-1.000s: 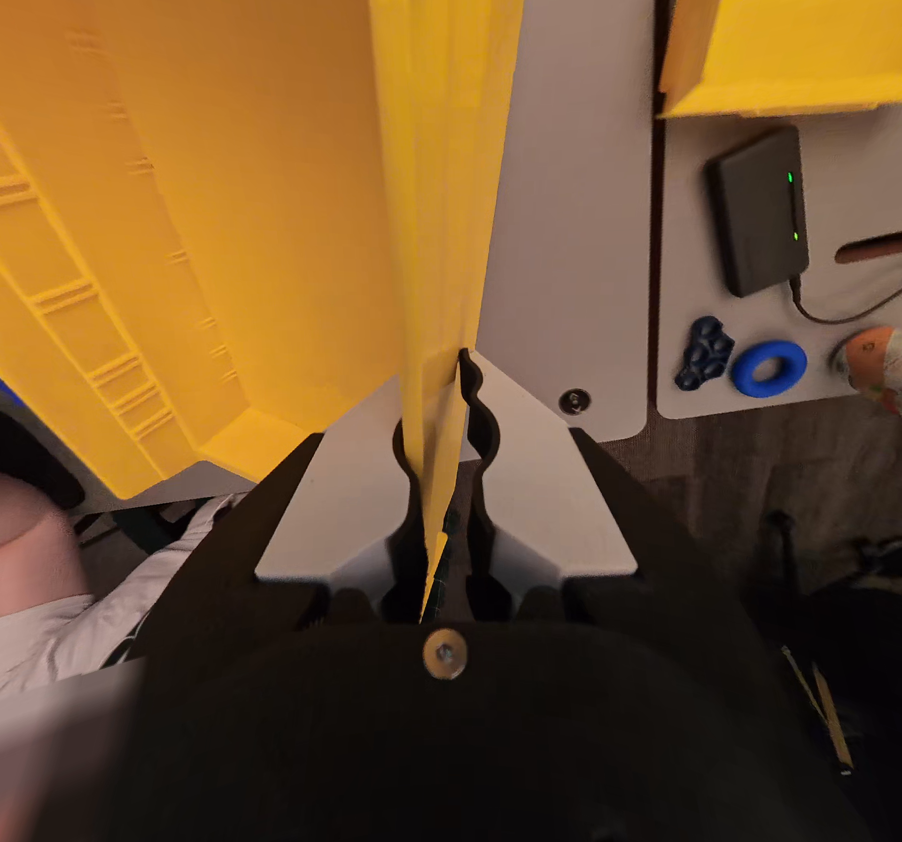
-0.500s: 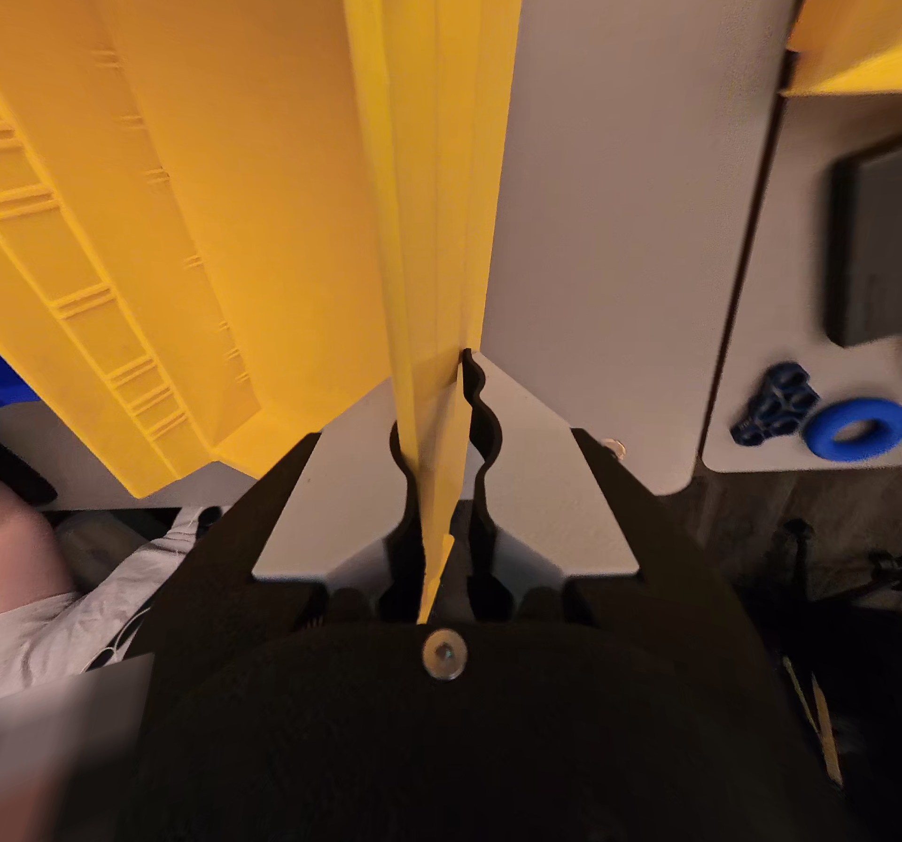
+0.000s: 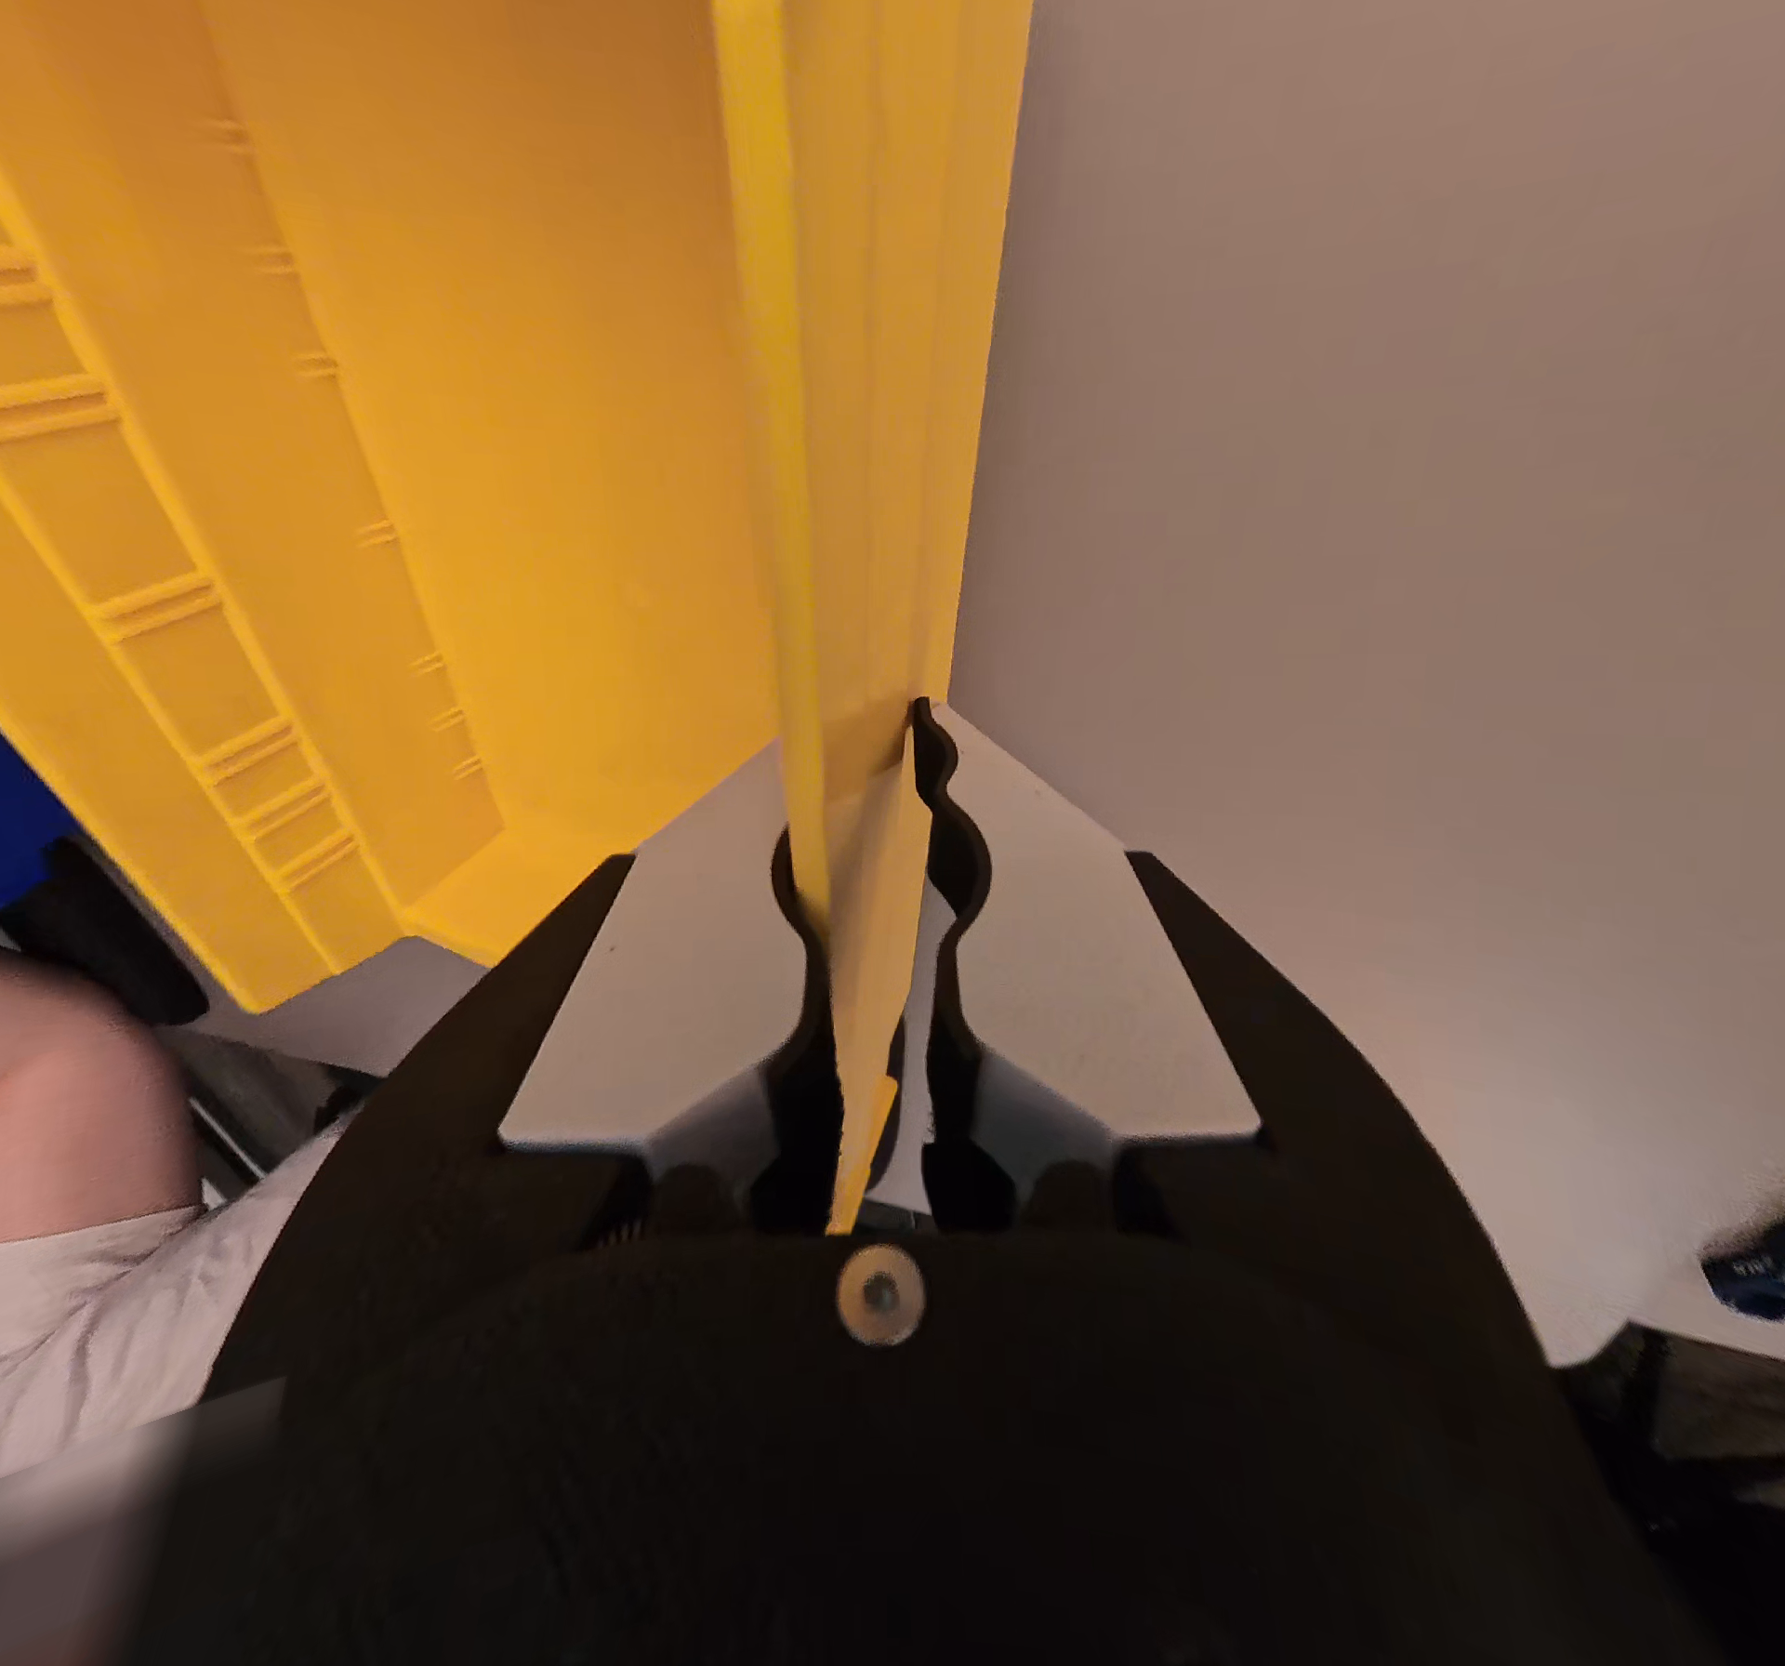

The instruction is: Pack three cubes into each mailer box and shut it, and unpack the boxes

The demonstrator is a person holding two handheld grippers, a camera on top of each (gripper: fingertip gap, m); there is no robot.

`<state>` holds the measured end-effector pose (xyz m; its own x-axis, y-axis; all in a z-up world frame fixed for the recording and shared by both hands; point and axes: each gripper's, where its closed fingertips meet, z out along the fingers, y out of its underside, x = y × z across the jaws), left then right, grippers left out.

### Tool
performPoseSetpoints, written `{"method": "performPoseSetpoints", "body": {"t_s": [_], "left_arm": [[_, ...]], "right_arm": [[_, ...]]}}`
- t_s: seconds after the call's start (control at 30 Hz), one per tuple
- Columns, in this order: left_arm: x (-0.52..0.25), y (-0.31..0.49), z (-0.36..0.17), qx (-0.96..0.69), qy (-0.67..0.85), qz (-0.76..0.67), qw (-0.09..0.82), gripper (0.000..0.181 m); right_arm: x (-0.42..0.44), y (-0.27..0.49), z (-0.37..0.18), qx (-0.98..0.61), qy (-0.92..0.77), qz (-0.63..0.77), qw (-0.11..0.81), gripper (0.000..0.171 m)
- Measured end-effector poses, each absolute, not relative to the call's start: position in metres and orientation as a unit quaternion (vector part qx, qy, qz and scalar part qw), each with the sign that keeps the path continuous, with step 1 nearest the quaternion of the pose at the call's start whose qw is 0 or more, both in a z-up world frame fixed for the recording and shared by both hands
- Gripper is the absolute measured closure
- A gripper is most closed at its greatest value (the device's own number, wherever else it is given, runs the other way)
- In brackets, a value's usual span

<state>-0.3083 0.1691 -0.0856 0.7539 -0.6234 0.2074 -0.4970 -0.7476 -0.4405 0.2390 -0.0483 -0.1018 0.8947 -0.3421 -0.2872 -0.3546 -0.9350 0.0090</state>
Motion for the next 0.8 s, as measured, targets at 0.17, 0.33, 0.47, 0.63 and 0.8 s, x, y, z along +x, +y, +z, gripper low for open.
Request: {"method": "performPoseSetpoints", "body": {"t_s": [0.17, 0.33, 0.47, 0.63, 0.8], "left_arm": [[-0.393, 0.189, -0.083, -0.944, 0.169, -0.19, 0.21, 0.176], [-0.445, 0.183, -0.083, -0.957, 0.118, -0.151, 0.217, 0.178], [-0.446, 0.178, -0.084, -0.959, 0.128, -0.144, 0.207, 0.178], [-0.44, 0.17, -0.085, -0.963, 0.158, -0.115, 0.187, 0.179], [-0.438, 0.166, -0.086, -0.963, 0.179, -0.093, 0.18, 0.179]], "right_arm": [[0.232, -0.024, -0.115, -0.97, 0.181, 0.157, 0.046, 0.163], [0.227, -0.012, -0.133, -0.966, 0.2, 0.158, 0.049, 0.165], [0.237, -0.009, -0.133, -0.965, 0.223, 0.119, 0.075, 0.169], [0.235, -0.002, -0.132, -0.954, 0.228, 0.142, 0.132, 0.165], [0.238, 0.005, -0.132, -0.966, 0.187, 0.113, 0.135, 0.168]]}}
